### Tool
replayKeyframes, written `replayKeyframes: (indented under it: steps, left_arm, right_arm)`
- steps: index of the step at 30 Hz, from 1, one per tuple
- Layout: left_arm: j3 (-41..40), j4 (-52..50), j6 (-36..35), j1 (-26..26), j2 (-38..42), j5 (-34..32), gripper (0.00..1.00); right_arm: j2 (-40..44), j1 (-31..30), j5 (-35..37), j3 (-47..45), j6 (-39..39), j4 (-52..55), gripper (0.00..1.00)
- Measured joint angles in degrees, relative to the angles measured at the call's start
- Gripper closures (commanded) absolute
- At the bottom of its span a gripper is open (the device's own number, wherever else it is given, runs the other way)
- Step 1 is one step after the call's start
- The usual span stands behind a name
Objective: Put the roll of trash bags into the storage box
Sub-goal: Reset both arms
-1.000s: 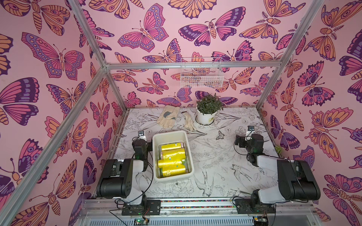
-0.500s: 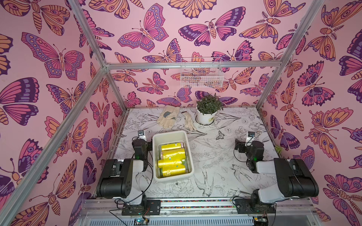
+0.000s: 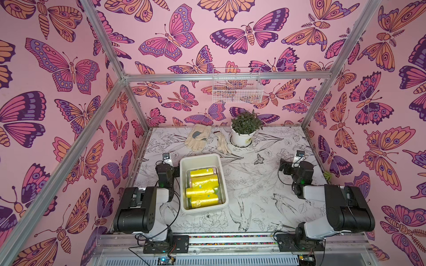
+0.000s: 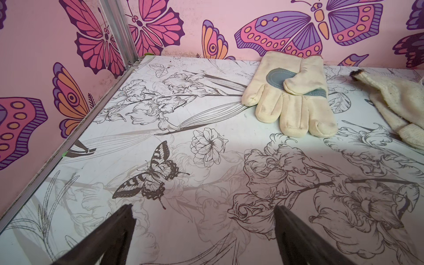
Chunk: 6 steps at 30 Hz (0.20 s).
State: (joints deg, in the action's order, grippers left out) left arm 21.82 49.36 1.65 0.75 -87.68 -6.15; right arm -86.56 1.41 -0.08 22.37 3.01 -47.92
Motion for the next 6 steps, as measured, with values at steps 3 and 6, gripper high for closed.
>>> replayKeyframes:
  steps: [3, 6]
  left_arm:
    - [0.00, 0.00, 0.00, 0.00, 0.00, 0.00, 0.01]
    - [0.00, 0.00, 0.00, 0.00, 0.00, 0.02, 0.01]
  right_arm:
    - [0.00, 0.00, -0.02, 0.13, 0.00, 0.48, 0.01]
    - [0.00, 0.00, -0.02, 0.20, 0.00, 0.90, 0.01]
